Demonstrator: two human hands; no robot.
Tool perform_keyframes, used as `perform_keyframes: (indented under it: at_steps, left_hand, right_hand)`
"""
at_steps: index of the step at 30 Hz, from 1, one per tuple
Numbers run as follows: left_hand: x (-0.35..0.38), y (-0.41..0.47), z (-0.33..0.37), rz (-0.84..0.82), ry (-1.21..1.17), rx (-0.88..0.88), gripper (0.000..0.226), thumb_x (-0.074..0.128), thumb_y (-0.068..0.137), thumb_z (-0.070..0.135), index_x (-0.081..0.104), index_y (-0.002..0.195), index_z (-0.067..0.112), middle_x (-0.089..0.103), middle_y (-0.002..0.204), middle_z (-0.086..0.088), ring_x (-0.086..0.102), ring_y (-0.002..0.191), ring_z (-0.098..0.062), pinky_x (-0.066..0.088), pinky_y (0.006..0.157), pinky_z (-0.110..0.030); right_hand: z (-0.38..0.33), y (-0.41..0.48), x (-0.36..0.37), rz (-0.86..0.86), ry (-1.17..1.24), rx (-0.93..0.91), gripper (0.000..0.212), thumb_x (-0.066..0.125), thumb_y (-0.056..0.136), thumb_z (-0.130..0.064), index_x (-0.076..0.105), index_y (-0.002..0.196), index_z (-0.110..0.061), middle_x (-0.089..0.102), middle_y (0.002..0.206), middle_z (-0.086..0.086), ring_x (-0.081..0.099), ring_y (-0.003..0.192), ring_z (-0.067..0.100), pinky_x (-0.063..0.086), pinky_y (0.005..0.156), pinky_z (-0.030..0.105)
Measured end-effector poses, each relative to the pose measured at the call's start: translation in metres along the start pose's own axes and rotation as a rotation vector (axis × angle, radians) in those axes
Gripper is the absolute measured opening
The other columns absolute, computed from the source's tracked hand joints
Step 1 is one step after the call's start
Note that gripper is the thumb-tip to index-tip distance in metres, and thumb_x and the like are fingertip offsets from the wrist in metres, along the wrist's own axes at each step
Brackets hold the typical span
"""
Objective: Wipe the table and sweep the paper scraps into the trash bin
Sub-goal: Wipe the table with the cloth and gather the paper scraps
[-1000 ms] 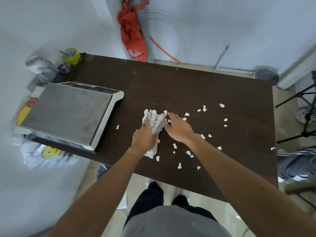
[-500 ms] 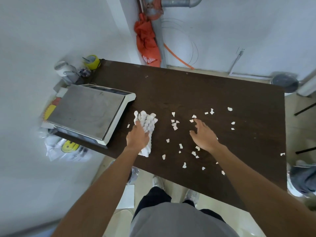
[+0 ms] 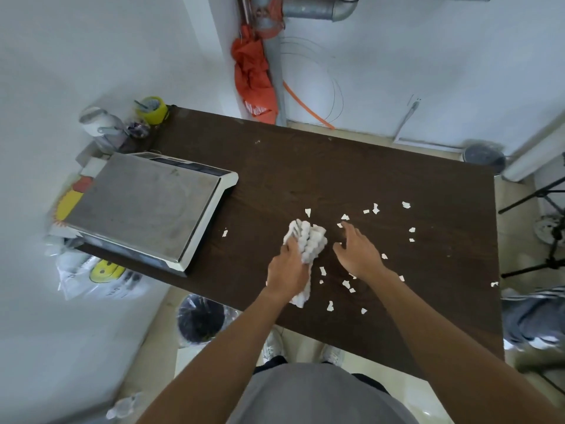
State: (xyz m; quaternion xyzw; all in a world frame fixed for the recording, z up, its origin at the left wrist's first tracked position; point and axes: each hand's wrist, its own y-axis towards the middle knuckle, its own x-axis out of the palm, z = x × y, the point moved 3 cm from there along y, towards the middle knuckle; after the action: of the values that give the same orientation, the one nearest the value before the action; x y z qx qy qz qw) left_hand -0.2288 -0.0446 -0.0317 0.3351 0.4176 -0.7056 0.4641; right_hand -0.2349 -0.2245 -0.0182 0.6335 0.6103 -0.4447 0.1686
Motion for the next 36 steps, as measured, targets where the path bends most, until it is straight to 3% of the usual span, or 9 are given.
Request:
perform_keyframes:
  at_steps: [6,13,20,23,27,30,36]
  left_hand:
    - [0.020,-0.007,0.029,-0.014,-0.115,0.050,0.061,0.063,0.095,0.027,0.032,0.143,0.004,0.056,0.131,-0.015,0.069,0.102,-0.037,0.057,0.085,-0.045]
    - [-0.022,0.004,-0.016,0.053,-0.200,0.026,0.061,0.055,0.097,0.046,0.032,0.138,0.007,0.061,0.122,-0.013,0.068,0.102,-0.036,0.056,0.084,-0.051]
    - [-0.070,0.006,-0.072,0.121,-0.213,-0.060,0.059,0.059,0.096,0.047,0.035,0.139,0.016,0.063,0.123,-0.006,0.068,0.109,-0.025,0.058,0.086,-0.039]
    - [-0.080,-0.001,-0.108,0.103,-0.209,-0.162,0.056,0.058,0.099,0.041,0.034,0.142,0.015,0.061,0.128,-0.008,0.066,0.114,-0.030,0.054,0.090,-0.041]
    - [-0.080,-0.014,-0.149,0.043,-0.133,-0.257,0.051,0.057,0.098,0.031,0.033,0.137,0.007,0.063,0.125,-0.014,0.066,0.111,-0.037,0.052,0.089,-0.046]
    - [-0.077,-0.020,-0.168,0.004,-0.070,-0.264,0.052,0.058,0.098,0.032,0.032,0.136,0.006,0.068,0.118,-0.012,0.068,0.105,-0.033,0.053,0.087,-0.041]
    - [-0.071,-0.023,-0.160,-0.052,-0.143,-0.210,0.057,0.055,0.100,0.030,0.027,0.142,0.002,0.065,0.125,-0.015,0.066,0.109,-0.035,0.051,0.090,-0.040]
  right_hand:
    - [-0.002,0.004,-0.002,0.031,-0.036,0.042,0.057,0.049,0.096,-0.031,0.032,0.148,-0.015,0.051,0.141,0.011,0.051,0.122,0.034,0.041,0.099,0.044]
    - [-0.037,-0.001,0.015,0.022,-0.005,-0.016,0.060,0.049,0.096,-0.039,0.031,0.150,-0.020,0.053,0.140,0.004,0.051,0.125,0.025,0.043,0.100,0.042]
    - [-0.115,-0.006,0.058,-0.047,0.030,-0.157,0.052,0.049,0.093,-0.041,0.038,0.142,-0.026,0.054,0.135,0.001,0.053,0.123,0.023,0.045,0.097,0.041]
    - [-0.147,-0.011,0.085,-0.093,0.010,-0.186,0.049,0.048,0.094,-0.048,0.046,0.135,-0.021,0.056,0.128,0.002,0.055,0.116,0.022,0.047,0.095,0.041]
    - [-0.182,-0.026,0.131,-0.146,-0.018,-0.211,0.047,0.045,0.098,-0.044,0.046,0.133,-0.013,0.055,0.121,0.007,0.060,0.106,0.026,0.044,0.081,0.035]
    - [-0.200,-0.035,0.156,-0.100,-0.049,-0.170,0.057,0.041,0.100,-0.045,0.034,0.146,-0.013,0.050,0.125,0.011,0.061,0.104,0.031,0.046,0.078,0.038]
    - [-0.193,-0.032,0.153,-0.087,-0.037,-0.083,0.053,0.050,0.095,-0.047,0.041,0.135,-0.014,0.049,0.123,0.008,0.060,0.107,0.030,0.047,0.082,0.041]
